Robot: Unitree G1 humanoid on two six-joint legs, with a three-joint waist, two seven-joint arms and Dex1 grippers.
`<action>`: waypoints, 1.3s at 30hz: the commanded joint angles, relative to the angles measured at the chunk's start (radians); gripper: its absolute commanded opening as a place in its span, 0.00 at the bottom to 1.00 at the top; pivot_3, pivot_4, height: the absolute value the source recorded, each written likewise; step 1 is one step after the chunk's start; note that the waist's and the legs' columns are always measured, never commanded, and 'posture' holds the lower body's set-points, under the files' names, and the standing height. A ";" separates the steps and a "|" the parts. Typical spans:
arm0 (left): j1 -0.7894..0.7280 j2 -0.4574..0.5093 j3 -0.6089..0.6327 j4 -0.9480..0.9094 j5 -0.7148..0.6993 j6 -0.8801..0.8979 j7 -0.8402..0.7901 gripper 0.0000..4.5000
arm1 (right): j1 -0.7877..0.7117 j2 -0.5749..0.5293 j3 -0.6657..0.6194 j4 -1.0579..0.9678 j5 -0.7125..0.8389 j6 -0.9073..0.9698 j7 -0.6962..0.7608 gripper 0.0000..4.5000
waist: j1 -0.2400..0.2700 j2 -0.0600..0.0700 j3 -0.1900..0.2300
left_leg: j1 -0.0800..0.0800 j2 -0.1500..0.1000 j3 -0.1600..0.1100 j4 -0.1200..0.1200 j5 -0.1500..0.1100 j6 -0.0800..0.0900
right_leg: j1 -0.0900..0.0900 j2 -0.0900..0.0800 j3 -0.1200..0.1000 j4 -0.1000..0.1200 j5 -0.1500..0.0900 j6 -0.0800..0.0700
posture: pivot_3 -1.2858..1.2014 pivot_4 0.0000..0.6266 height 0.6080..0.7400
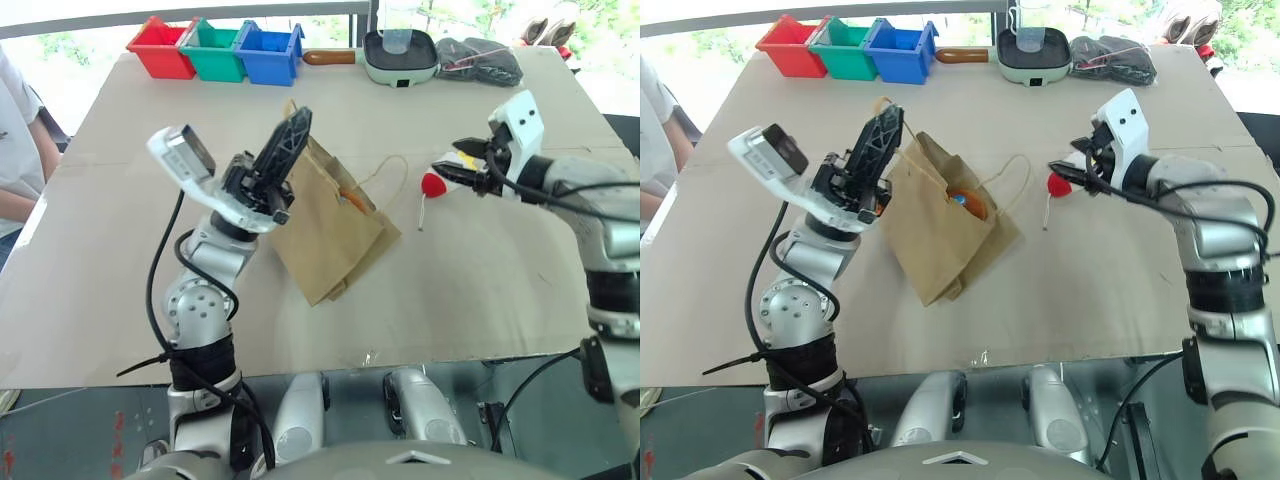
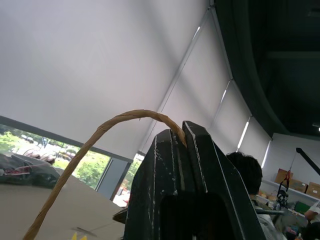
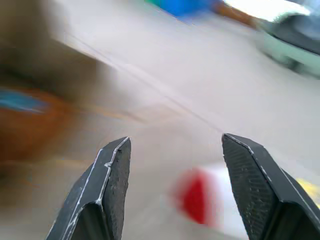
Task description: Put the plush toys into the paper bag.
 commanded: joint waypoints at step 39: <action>0.311 0.100 0.057 -0.213 -0.073 -0.084 0.053 0.00 | -0.089 0.291 0.434 0.002 0.003 -0.331 0.496 0.01 | 0.001 0.004 0.002 | 0.000 0.001 -0.002 0.000 0.000 0.000 | 0.002 -0.001 -0.002 -0.004 0.000 0.000 | 0.52 0.24 1.00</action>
